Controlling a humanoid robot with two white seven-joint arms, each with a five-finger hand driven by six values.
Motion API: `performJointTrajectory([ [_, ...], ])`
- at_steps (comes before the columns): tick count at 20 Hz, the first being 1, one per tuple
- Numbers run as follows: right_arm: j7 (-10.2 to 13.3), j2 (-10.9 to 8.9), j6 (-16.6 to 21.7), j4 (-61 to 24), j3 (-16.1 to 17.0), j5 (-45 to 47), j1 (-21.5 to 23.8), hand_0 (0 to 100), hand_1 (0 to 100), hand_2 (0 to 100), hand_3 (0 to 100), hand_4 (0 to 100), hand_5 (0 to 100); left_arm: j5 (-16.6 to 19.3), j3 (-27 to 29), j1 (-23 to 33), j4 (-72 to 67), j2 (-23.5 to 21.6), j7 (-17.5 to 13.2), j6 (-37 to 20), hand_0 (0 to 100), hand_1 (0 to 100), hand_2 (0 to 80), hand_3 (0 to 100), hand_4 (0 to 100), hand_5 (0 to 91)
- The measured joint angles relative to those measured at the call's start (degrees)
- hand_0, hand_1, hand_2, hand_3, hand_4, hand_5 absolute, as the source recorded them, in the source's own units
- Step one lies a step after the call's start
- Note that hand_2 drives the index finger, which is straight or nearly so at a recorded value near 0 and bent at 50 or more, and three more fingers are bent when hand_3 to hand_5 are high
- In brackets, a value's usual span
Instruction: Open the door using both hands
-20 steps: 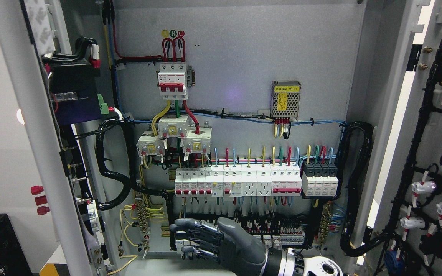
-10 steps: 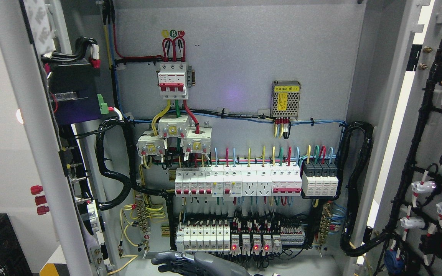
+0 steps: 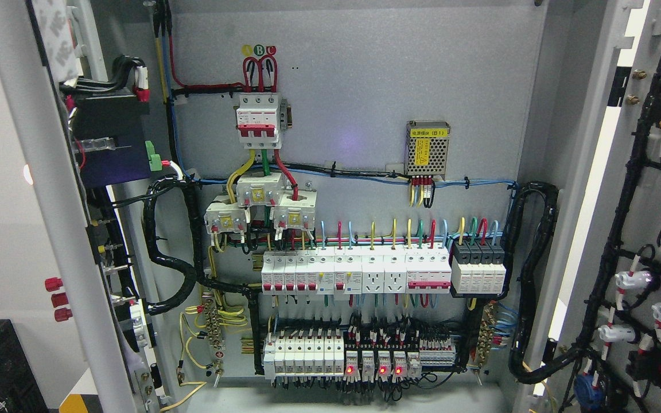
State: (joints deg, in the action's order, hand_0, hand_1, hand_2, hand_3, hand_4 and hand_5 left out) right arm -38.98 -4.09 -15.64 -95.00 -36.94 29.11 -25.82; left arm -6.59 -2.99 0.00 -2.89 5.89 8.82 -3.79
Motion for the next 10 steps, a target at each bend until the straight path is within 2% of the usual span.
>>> performJointTrajectory([
  [10,0.2,3.63,-2.7,-1.6,-3.0,-0.1,0.9,19,0,0,0,0,0,0.0,0.0,0.0,0.0,0.0,0.0,0.0,0,0,0.0,0,0,0.0],
])
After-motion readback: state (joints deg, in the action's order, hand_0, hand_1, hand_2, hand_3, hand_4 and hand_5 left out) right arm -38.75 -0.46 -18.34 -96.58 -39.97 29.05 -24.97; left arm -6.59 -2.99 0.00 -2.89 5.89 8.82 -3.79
